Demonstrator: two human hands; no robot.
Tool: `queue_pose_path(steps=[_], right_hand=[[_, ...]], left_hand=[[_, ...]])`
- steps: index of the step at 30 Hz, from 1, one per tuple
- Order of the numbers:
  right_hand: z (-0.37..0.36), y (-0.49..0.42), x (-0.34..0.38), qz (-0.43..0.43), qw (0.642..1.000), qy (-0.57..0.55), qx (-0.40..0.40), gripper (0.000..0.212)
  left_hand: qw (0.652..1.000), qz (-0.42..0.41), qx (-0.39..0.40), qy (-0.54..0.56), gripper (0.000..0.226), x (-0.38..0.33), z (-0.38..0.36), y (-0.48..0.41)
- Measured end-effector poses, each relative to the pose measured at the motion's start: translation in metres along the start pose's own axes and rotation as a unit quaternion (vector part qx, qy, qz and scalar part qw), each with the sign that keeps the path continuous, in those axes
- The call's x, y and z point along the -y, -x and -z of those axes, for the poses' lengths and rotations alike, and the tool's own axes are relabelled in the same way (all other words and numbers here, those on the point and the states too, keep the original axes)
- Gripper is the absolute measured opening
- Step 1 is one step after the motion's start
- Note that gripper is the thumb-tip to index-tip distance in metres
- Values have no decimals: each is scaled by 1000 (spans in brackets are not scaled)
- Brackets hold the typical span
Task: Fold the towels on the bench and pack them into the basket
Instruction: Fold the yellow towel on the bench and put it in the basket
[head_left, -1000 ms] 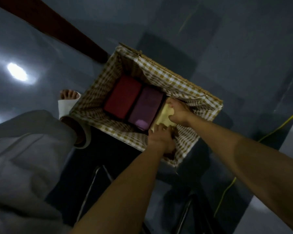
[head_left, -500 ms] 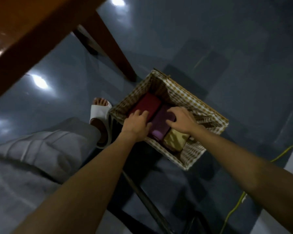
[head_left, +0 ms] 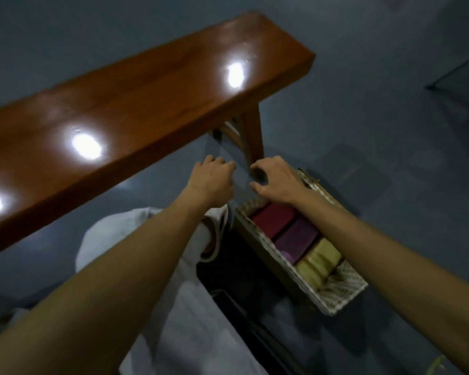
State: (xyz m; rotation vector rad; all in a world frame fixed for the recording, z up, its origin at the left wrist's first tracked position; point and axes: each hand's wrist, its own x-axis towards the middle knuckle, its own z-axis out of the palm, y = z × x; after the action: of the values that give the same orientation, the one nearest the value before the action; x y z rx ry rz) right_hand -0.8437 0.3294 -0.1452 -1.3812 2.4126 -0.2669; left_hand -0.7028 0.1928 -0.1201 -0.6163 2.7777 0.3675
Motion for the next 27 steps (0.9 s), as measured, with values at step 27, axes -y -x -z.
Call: queue_pose_path(steps=[27], right_hand=[[38, -74, 401, 299, 952, 44, -58, 53]], left_hand=[[933, 277, -225, 56, 47, 296, 93, 261]])
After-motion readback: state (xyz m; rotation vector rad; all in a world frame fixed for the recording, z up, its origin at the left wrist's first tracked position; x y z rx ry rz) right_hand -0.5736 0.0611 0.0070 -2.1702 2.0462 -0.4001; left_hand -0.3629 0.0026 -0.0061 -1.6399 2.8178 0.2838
